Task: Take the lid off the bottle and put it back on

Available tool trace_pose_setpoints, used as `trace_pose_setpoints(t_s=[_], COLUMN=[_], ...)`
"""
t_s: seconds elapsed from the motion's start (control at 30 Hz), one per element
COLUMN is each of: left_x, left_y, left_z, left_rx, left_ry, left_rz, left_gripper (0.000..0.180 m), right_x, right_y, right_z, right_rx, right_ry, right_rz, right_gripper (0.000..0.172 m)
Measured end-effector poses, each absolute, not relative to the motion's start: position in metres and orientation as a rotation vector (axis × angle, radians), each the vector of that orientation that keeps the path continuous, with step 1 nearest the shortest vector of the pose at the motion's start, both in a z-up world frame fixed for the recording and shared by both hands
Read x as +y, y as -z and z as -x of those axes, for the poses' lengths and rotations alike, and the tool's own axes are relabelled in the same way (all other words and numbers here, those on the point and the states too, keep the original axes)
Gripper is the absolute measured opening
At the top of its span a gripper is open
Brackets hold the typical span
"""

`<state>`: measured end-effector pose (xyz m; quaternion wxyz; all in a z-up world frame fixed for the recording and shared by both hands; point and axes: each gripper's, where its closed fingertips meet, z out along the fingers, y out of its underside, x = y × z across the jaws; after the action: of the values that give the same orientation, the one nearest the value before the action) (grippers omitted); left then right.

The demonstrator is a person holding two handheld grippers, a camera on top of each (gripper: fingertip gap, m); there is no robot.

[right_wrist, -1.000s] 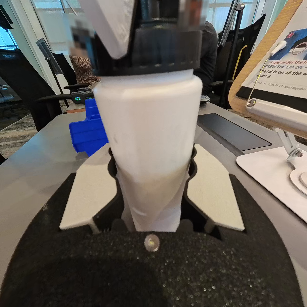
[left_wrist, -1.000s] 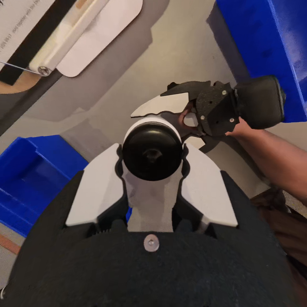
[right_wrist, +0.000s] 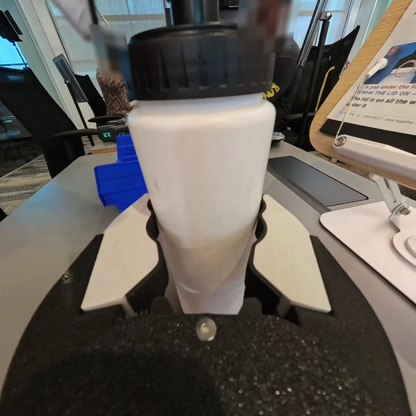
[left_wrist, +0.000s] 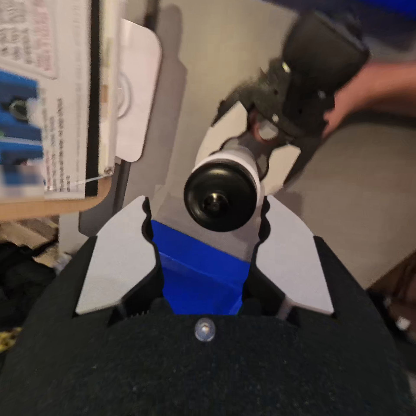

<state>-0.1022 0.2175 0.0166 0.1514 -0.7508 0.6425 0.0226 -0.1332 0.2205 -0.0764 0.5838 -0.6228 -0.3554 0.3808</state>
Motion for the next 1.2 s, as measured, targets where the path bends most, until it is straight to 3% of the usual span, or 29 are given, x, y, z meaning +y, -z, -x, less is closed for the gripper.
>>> trace_pose_setpoints(t_s=[0.13, 0.33, 0.4, 0.47, 1.0, 1.2], left_x=[0.208, 0.204, 0.211, 0.211, 0.204, 0.204], left_y=[-0.013, 0.001, -0.002, -0.004, -0.002, -0.003], left_z=[0.101, 0.096, 0.097, 0.097, 0.103, 0.105], left_rx=[1.289, 1.249, 1.247, 1.284, 2.224, 2.278], left_ry=[0.164, 0.120, 0.077, 0.098, 0.011, -0.031], left_rz=[2.459, 2.481, 2.473, 2.495, 2.001, 1.941], left_gripper=[0.086, 0.088, 0.070, 0.060, 0.060, 0.060], right_x=[0.221, 0.221, 0.221, 0.221, 0.221, 0.221], right_y=[0.077, 0.077, 0.077, 0.077, 0.077, 0.078], right_z=[0.134, 0.134, 0.133, 0.132, 0.134, 0.135], right_rx=[-0.828, -0.825, -0.825, -0.825, -0.831, -0.831], right_ry=[-0.887, -0.885, -0.886, -0.890, -0.882, -0.889], right_rz=[1.455, 1.462, 1.463, 1.463, 1.469, 1.470], right_gripper=[0.086, 0.086, 0.086, 0.086, 0.086, 0.086])
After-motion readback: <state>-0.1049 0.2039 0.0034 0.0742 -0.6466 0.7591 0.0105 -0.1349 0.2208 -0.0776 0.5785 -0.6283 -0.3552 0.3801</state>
